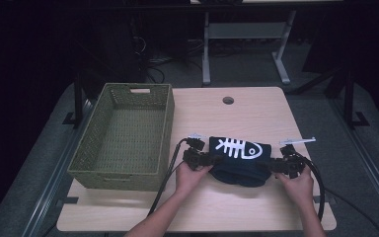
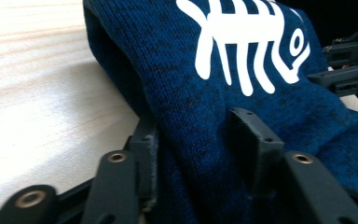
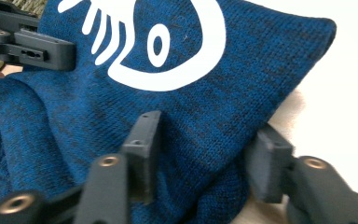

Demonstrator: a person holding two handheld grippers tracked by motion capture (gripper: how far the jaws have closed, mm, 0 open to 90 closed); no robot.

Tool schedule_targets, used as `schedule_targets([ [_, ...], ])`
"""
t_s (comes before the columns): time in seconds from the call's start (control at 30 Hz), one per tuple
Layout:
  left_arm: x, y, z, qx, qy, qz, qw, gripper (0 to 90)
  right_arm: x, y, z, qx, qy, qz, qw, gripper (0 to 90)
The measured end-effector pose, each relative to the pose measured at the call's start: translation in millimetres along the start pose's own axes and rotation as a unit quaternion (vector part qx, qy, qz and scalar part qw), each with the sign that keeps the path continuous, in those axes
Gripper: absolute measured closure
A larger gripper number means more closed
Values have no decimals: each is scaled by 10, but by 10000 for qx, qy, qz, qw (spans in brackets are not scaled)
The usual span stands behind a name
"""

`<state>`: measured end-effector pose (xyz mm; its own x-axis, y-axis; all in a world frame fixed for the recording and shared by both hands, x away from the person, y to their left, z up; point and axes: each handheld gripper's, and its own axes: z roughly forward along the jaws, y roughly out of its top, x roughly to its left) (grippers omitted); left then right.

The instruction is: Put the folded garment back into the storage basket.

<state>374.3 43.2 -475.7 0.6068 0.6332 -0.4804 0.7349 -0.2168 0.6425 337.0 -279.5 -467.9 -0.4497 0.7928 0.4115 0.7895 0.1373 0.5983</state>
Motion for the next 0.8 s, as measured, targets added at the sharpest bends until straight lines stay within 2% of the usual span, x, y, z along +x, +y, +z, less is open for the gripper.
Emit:
schedule_targets([
  [0.07, 8, 2, -3, 9, -86, -91, 9999, 609, 14, -5, -3, 15, -5, 39, 10000, 586],
  [0.1, 14, 2, -5, 4, -118, -127, 9998, 632, 13, -10, -2, -9, 66, 113, 9999, 644],
  [0.2, 18, 8, -22, -13, -206, -184, 9996, 670, 17, -31, -16, -116, 172, 200, 9996, 689],
  [0.27, 27, 13, -42, -45, -308, -285, 9991, 689, 42, -36, -37, -124, 161, 129, 9997, 693],
  [0.47, 2, 8, -93, -112, -414, -366, 9984, 693, 85, -40, -138, -247, 315, 189, 9990, 704],
  [0.57, -39, 21, -128, -164, -454, -326, 9983, 693, 99, -43, -205, -300, 370, 200, 9987, 704],
  [0.8, -118, 61, -212, -285, -525, -268, 9979, 692, 176, 1, -349, -416, 336, 154, 9985, 703],
])
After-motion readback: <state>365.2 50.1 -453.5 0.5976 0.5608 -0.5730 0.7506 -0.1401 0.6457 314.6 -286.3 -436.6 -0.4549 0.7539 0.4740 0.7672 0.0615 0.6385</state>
